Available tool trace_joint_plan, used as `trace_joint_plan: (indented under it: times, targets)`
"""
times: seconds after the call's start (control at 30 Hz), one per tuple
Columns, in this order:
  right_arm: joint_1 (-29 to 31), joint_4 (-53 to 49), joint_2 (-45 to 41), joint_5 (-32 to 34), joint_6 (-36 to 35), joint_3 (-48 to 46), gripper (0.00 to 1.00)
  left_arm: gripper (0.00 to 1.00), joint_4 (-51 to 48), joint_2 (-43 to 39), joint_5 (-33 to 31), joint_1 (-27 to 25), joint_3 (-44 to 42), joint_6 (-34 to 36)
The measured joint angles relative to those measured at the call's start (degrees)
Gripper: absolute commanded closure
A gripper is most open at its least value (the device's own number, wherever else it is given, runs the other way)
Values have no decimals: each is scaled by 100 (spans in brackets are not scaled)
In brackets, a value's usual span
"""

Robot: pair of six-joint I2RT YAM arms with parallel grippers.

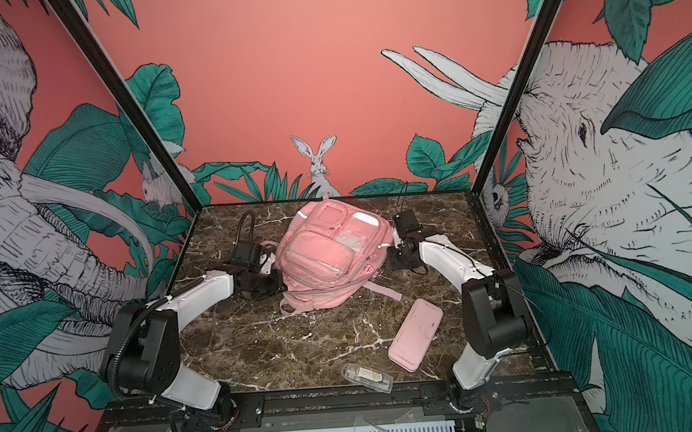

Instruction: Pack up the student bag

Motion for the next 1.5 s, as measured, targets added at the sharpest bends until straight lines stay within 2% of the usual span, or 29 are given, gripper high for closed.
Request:
trace_joint_plan:
  times: [0.13, 0.23, 0.33, 0.43, 0.5, 0.67, 0.93, 1.33, 1.5]
  targets:
    - [201, 35, 260, -87, 4, 389, 57, 100, -127, 136, -234, 0, 201, 125]
    - [380, 149, 557, -308, 24, 774, 56, 94, -166, 175, -380, 0, 260, 177]
    - [494, 345, 866, -581, 74, 1062, 53, 86, -151, 175, -492, 20, 260, 192]
    - [518, 398, 1182, -715, 94, 1355, 45, 67, -125, 177, -619, 59, 264, 245]
    - [511, 393, 1388, -785, 76, 1547, 44, 60, -42, 195, -702, 107, 275, 280]
    - [509, 380, 1668, -817, -28, 1729, 44, 58, 109, 343, -734, 262, 348, 291]
    - [509, 385, 1685, -977, -175, 1340, 44, 57, 293, 752, -614, 422, 568, 254]
    - [592, 470, 1665, -1445, -496, 962, 47, 57, 551, 1687, -592, 529, 1438, -2]
    - [780, 450, 1364, -1491, -566, 605, 46, 57, 717, 2114, -562, 595, 1926, -79]
